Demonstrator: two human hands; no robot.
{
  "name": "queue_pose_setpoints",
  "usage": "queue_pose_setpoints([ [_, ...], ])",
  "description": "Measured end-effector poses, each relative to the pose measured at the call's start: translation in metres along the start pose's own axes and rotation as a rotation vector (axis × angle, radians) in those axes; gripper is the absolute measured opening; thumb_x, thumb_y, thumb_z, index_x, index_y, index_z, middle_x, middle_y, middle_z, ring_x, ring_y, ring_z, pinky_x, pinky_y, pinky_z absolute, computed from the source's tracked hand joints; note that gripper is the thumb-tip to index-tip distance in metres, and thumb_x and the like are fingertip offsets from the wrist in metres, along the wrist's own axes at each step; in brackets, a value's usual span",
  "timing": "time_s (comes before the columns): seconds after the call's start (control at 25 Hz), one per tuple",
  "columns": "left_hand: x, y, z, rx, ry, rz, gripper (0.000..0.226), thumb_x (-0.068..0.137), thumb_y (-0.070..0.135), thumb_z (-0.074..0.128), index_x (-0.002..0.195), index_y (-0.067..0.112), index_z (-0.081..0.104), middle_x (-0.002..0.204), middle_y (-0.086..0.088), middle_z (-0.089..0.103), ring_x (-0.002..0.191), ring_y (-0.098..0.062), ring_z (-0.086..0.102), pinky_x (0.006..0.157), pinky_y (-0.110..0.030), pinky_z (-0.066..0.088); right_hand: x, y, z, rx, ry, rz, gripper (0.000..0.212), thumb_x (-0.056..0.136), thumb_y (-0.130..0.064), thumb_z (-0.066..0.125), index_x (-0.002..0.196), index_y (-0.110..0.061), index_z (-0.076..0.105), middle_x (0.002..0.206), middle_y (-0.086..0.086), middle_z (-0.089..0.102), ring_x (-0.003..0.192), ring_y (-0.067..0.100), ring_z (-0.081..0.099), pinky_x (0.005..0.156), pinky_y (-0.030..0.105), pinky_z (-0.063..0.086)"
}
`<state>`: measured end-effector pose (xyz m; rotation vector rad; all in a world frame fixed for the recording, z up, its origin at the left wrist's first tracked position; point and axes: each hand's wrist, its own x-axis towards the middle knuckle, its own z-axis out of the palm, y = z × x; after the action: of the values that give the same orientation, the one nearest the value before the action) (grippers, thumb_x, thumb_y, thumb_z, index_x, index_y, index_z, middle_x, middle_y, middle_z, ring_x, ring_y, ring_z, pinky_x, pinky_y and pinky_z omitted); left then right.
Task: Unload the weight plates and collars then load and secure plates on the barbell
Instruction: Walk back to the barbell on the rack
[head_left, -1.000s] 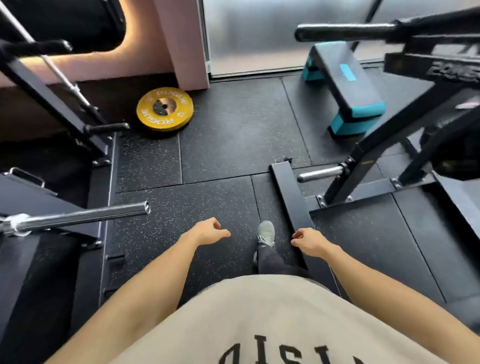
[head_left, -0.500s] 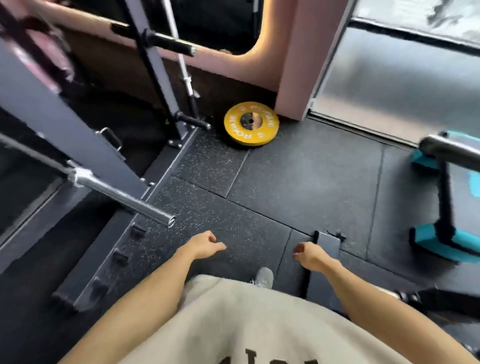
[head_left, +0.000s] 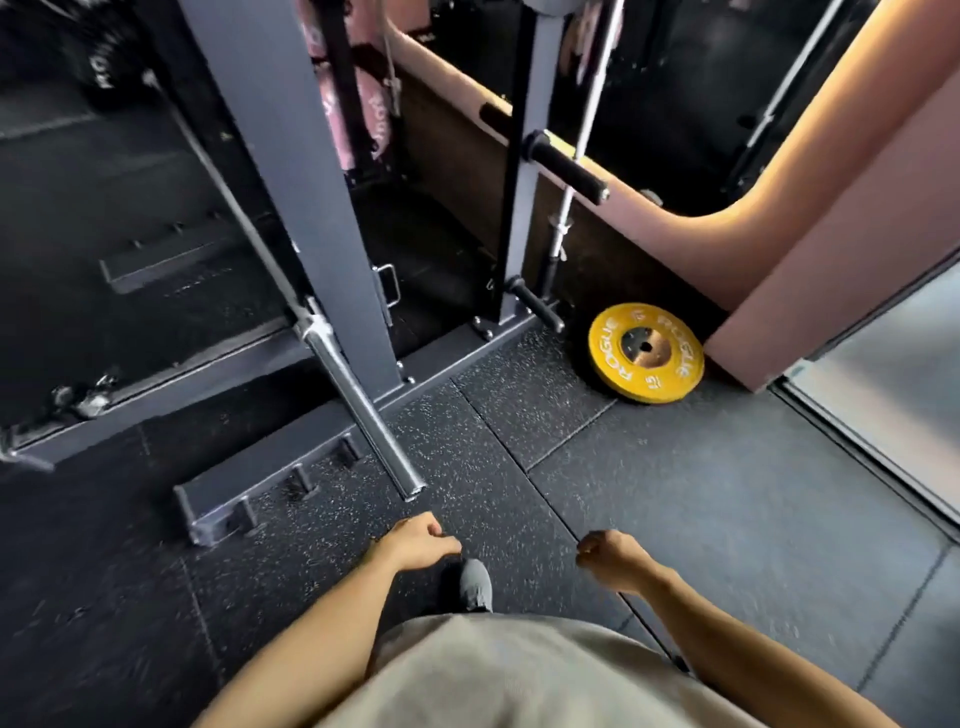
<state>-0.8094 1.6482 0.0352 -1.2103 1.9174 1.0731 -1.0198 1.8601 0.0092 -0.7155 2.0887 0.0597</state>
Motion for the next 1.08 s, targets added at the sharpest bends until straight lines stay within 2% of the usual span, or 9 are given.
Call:
queue_pose_setpoints([
  [0.28,0.003,-0.015,-0.01,-0.094,-0.007,-0.079,0.05,0.086,0.056,0.06,0.123,0.025,0.05,0.133,-0.001,0.054,0.107,-0.019,0.051,0.085,-0.031,0.037,0.025,-0.033,-0.027,-0.027,0.035,-0.029,0.028,0.089,-0.028,0.058,0.116,-0.023,0.068,0.121,0.002,0.068,0.113,0.021,0.062,0.088,0.026,0.047],
  [0.4,0.002,-0.013,-0.011,-0.142,0.017,-0.091,0.044,0.085,0.056,0.06,0.115,0.026,0.048,0.129,-0.001,0.055,0.107,-0.02,0.051,0.087,-0.032,0.038,0.032,-0.041,-0.033,-0.074,0.019,-0.059,0.03,0.09,-0.028,0.057,0.118,-0.024,0.067,0.122,0.001,0.068,0.113,0.02,0.062,0.088,0.025,0.048],
  [0.48,0.0,-0.008,-0.009,-0.19,0.024,-0.089,0.048,0.084,0.056,0.06,0.118,0.025,0.05,0.124,-0.002,0.057,0.108,-0.021,0.055,0.089,-0.032,0.04,0.036,-0.043,-0.041,-0.094,0.002,-0.07,0.028,0.09,-0.027,0.057,0.115,-0.023,0.068,0.119,0.003,0.069,0.111,0.021,0.063,0.086,0.026,0.049],
  [0.6,-0.004,0.004,-0.007,-0.227,0.041,-0.091,0.052,0.082,0.059,0.061,0.121,0.026,0.052,0.118,-0.001,0.06,0.104,-0.02,0.057,0.086,-0.031,0.04,0.038,-0.041,-0.059,-0.093,-0.006,-0.082,0.027,0.09,-0.031,0.059,0.115,-0.025,0.068,0.119,0.002,0.069,0.109,0.02,0.064,0.086,0.026,0.049],
  [0.72,-0.005,0.019,-0.003,-0.205,0.02,-0.092,0.054,0.078,0.061,0.062,0.119,0.027,0.052,0.119,-0.002,0.061,0.107,-0.023,0.06,0.086,-0.031,0.041,0.037,-0.029,-0.069,-0.041,0.007,-0.056,0.025,0.089,-0.032,0.058,0.111,-0.026,0.068,0.117,0.002,0.069,0.107,0.021,0.064,0.086,0.027,0.049],
  [0.8,0.0,0.031,-0.004,-0.152,-0.003,-0.08,0.055,0.079,0.061,0.062,0.121,0.027,0.051,0.123,-0.003,0.061,0.11,-0.023,0.059,0.091,-0.032,0.041,0.04,-0.019,-0.069,-0.015,0.015,-0.022,0.018,0.088,-0.03,0.056,0.101,-0.026,0.067,0.114,0.004,0.069,0.106,0.022,0.064,0.086,0.028,0.049],
  [0.92,0.01,0.058,-0.003,-0.046,-0.039,-0.039,0.057,0.08,0.06,0.062,0.125,0.028,0.052,0.133,-0.004,0.057,0.117,-0.024,0.055,0.098,-0.033,0.042,0.033,0.003,-0.065,0.058,0.032,0.013,0.009,0.09,-0.028,0.053,0.086,-0.027,0.061,0.098,0.006,0.061,0.092,0.019,0.058,0.089,0.029,0.048],
  [1.0,0.016,0.089,-0.001,0.04,-0.057,0.014,0.057,0.083,0.057,0.062,0.13,0.026,0.052,0.138,-0.004,0.054,0.124,-0.024,0.052,0.099,-0.032,0.04,0.028,0.028,-0.067,0.136,0.05,0.056,0.012,0.091,-0.026,0.053,0.096,-0.023,0.064,0.097,0.007,0.058,0.09,0.018,0.054,0.091,0.029,0.047],
  [1.08,0.02,0.12,0.004,0.105,-0.085,0.054,0.057,0.085,0.055,0.062,0.133,0.025,0.052,0.141,-0.004,0.052,0.127,-0.024,0.05,0.099,-0.033,0.04,0.024,0.054,-0.071,0.178,0.051,0.116,0.022,0.092,-0.026,0.052,0.104,-0.016,0.068,0.107,0.012,0.064,0.101,0.023,0.061,0.09,0.03,0.047],
])
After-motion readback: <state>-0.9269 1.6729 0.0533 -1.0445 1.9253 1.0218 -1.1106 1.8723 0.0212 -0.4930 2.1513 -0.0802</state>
